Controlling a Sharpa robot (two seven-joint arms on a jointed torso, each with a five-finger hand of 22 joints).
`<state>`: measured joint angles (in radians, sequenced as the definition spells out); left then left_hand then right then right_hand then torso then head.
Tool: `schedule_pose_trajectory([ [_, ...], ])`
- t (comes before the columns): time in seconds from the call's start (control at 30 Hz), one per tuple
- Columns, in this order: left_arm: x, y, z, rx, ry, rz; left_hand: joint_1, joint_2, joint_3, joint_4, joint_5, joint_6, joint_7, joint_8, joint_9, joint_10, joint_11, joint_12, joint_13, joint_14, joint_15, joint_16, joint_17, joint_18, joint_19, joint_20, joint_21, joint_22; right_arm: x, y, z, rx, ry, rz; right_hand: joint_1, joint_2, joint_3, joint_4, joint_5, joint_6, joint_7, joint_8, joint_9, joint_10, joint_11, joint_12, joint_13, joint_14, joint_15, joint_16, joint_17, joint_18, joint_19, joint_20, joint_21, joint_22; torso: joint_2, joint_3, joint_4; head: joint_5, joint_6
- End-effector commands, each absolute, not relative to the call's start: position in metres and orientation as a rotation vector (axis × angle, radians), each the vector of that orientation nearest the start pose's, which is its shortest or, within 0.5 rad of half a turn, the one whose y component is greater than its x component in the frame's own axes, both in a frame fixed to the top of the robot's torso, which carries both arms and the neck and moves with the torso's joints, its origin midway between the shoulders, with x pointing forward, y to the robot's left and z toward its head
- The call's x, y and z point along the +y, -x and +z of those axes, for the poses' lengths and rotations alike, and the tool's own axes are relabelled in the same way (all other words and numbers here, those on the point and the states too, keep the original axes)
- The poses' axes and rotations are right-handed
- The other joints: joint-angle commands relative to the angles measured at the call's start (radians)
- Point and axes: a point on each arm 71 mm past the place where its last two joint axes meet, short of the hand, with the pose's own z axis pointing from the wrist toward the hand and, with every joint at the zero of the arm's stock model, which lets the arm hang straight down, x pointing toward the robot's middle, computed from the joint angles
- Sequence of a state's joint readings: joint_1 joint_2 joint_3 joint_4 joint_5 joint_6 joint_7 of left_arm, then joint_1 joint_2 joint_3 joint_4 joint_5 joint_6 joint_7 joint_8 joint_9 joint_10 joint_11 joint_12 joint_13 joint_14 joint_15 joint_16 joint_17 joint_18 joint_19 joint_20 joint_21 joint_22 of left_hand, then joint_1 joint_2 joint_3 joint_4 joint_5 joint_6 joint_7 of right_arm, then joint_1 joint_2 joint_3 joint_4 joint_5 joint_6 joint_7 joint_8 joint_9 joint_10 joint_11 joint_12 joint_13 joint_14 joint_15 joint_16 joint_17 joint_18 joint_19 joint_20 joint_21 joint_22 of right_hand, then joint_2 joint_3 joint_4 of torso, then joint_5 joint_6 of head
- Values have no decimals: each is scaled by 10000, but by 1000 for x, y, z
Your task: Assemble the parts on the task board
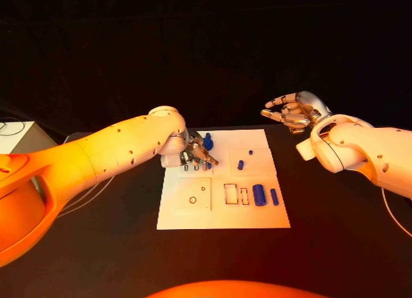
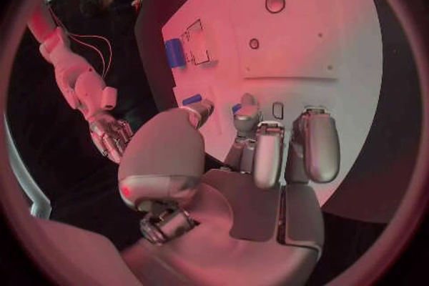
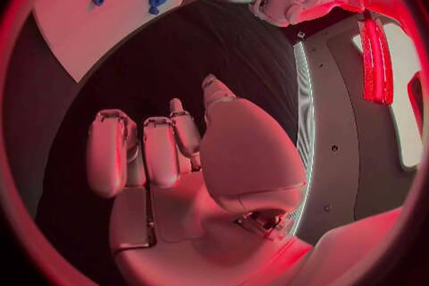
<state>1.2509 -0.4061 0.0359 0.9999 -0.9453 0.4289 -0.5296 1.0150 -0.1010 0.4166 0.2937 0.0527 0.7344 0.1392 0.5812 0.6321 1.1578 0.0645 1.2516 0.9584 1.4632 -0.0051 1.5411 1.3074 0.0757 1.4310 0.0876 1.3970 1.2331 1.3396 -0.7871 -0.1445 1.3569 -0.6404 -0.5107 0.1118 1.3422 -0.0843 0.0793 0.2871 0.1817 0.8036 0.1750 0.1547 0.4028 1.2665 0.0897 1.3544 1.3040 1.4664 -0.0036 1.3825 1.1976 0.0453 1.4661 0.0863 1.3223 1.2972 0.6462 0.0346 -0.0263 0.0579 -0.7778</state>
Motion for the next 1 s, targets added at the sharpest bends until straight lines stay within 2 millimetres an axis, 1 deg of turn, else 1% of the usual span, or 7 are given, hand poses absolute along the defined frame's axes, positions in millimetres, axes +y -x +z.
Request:
schedule_pose_trajectory([
  [0.03,128,-556,-215,25224,2056,-5108,-60,82,-9,-20,-33,-82,2,42,19,-80,-29,-50,-17,910,-23,-36,2324,-61,-73,-13,-22,8,-237,-532,-153,14975,-5554,9364,-109,0,-52,24,-23,-74,23,34,16,-84,4,-55,-4,188,45,-13,19,133,491,90,-23,16,18,-2,-53,59,2],
  [0.17,128,-557,-216,25273,1997,-5032,4,119,23,-47,-30,-99,1,62,38,-103,-31,-58,-32,909,-24,-36,2323,-59,-78,-16,-29,-3,-236,-532,-153,14977,-5537,9387,-106,2,-50,21,-21,-73,25,37,16,-55,5,-34,20,197,45,5,54,125,499,91,13,55,17,-4,-46,46,-9],
  [0.3,129,-558,-217,25336,1974,-4973,103,153,78,-67,-31,-119,0,84,60,-106,-33,-50,-21,910,-26,-34,2325,-60,-75,-19,-29,2,-235,-532,-152,14947,-5514,9417,-102,13,-44,17,-15,-63,26,49,20,-22,6,-9,46,211,45,30,103,112,513,91,69,116,28,-18,-71,62,-40],
  [0.47,132,-558,-218,25421,2001,-4894,122,159,90,-68,-32,-119,-1,91,65,-107,-33,-48,-19,911,-26,-33,2326,-60,-76,-19,-31,-1,-236,-532,-152,14921,-5521,9405,-101,15,-43,15,-12,-59,26,54,22,-12,6,-2,54,218,45,44,130,110,515,92,76,124,40,-19,-95,52,-66],
  [0.7,134,-559,-219,25423,2052,-4860,129,161,95,-68,-32,-115,-2,97,69,-98,-34,-41,-6,911,-27,-33,2326,-60,-75,-19,-29,2,-235,-532,-152,14914,-5521,9408,-99,21,-40,12,-8,-43,25,71,27,-2,5,7,59,228,45,58,157,107,520,91,92,141,38,-19,-86,28,-90],
  [0.8,133,-559,-219,25417,2059,-4867,140,164,102,-66,-32,-110,-4,107,75,-101,-35,-41,-10,911,-27,-33,2326,-61,-73,-20,-28,5,-235,-532,-152,14924,-5514,9423,-99,21,-40,12,-8,-43,25,71,27,-2,5,7,59,228,45,58,157,107,520,91,92,141,46,-26,-102,22,-101],
  [1.0,133,-560,-220,25404,2141,-4836,157,204,132,-50,-31,-100,-7,130,91,-105,-38,-41,-13,912,-30,-31,2328,-61,-72,-21,-29,4,-234,-531,-152,14968,-5509,9443,-99,21,-40,12,-8,-43,25,71,27,-2,5,7,59,228,45,58,157,107,520,91,92,141,60,-22,-126,20,-121],
])
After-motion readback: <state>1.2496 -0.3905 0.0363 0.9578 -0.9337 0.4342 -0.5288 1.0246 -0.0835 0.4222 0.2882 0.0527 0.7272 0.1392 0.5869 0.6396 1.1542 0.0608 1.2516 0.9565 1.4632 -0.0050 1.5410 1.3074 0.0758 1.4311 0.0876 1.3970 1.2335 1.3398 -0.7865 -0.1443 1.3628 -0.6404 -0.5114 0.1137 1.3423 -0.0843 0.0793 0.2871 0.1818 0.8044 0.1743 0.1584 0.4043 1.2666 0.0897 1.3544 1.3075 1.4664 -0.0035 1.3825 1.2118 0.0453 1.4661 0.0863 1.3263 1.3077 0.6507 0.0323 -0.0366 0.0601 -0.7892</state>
